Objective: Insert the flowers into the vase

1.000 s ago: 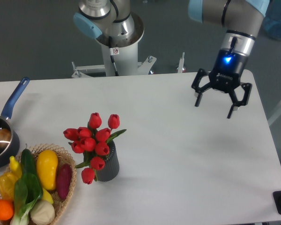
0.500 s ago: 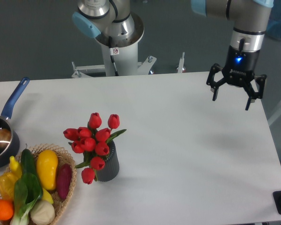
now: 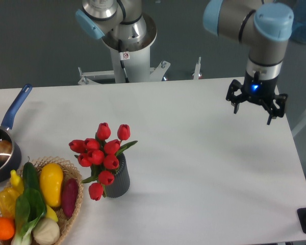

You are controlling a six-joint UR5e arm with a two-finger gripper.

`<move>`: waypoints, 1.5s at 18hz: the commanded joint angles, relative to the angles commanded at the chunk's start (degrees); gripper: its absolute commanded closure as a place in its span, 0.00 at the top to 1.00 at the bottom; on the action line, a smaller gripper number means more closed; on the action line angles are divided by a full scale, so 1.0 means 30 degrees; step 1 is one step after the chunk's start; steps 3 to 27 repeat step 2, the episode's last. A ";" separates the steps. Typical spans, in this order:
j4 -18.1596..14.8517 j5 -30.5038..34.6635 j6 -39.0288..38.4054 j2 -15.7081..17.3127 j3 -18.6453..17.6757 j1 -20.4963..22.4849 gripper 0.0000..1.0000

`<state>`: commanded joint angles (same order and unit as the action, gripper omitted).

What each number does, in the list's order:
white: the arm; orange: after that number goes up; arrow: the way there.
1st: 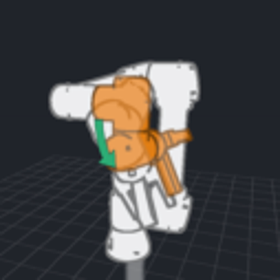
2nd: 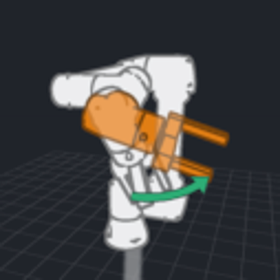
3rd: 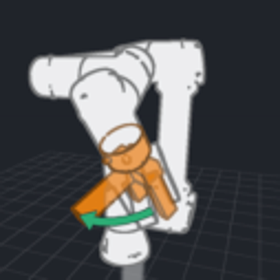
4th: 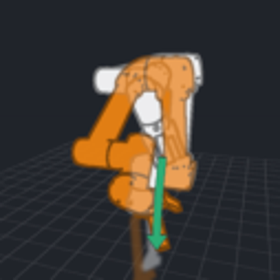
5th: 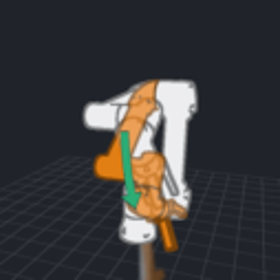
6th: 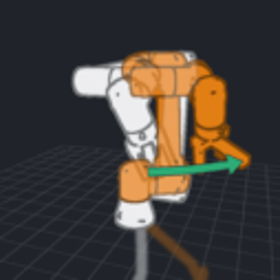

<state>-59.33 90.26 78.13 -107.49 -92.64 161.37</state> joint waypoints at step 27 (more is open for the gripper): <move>0.0029 0.0000 0.0000 -0.0029 0.0000 0.0000 1.00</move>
